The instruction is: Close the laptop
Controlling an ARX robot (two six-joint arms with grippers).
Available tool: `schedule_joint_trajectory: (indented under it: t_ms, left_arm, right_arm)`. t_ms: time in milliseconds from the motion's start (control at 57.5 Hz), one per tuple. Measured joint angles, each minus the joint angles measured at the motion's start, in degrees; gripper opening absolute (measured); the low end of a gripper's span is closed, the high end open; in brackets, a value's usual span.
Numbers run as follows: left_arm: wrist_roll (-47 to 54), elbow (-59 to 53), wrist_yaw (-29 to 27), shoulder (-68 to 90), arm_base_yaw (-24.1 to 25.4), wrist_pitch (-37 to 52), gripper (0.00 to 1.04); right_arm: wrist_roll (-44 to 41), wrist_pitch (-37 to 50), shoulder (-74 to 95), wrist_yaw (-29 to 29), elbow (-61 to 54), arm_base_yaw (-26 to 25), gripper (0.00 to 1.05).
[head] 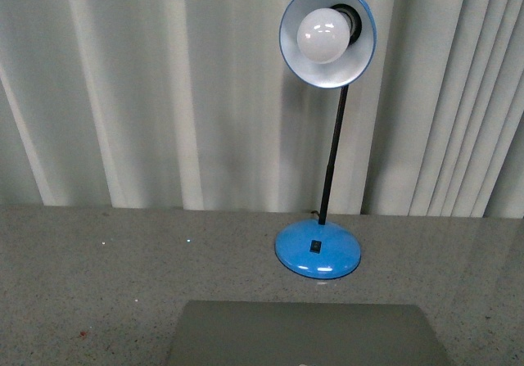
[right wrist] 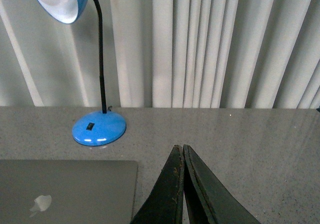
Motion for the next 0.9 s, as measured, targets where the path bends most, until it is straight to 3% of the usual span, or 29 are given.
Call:
schedule_joint_trajectory:
  t_ms: [261, 643, 730, 765, 904]
  left_arm:
    - [-0.02, 0.0, -0.02, -0.22, 0.0, -0.28, 0.04]
    - [0.0, 0.0, -0.02, -0.22, 0.0, -0.31, 0.73]
    - [-0.02, 0.0, -0.02, -0.22, 0.0, -0.31, 0.93]
    - [0.0, 0.0, -0.02, -0.22, 0.0, -0.31, 0.99]
    - [0.13, 0.0, -0.02, -0.22, 0.0, -0.31, 0.98]
  right_arm:
    - [-0.02, -0.24, -0.13, -0.04, 0.0, 0.0, 0.05]
    - [0.0, -0.28, -0.13, -0.02, 0.0, 0.0, 0.75]
    - [0.02, -0.28, -0.13, -0.02, 0.0, 0.0, 0.96]
    - [0.04, -0.28, -0.13, -0.02, 0.0, 0.0, 0.99]
    - [0.04, -0.28, -0.13, -0.02, 0.0, 0.0, 0.97]
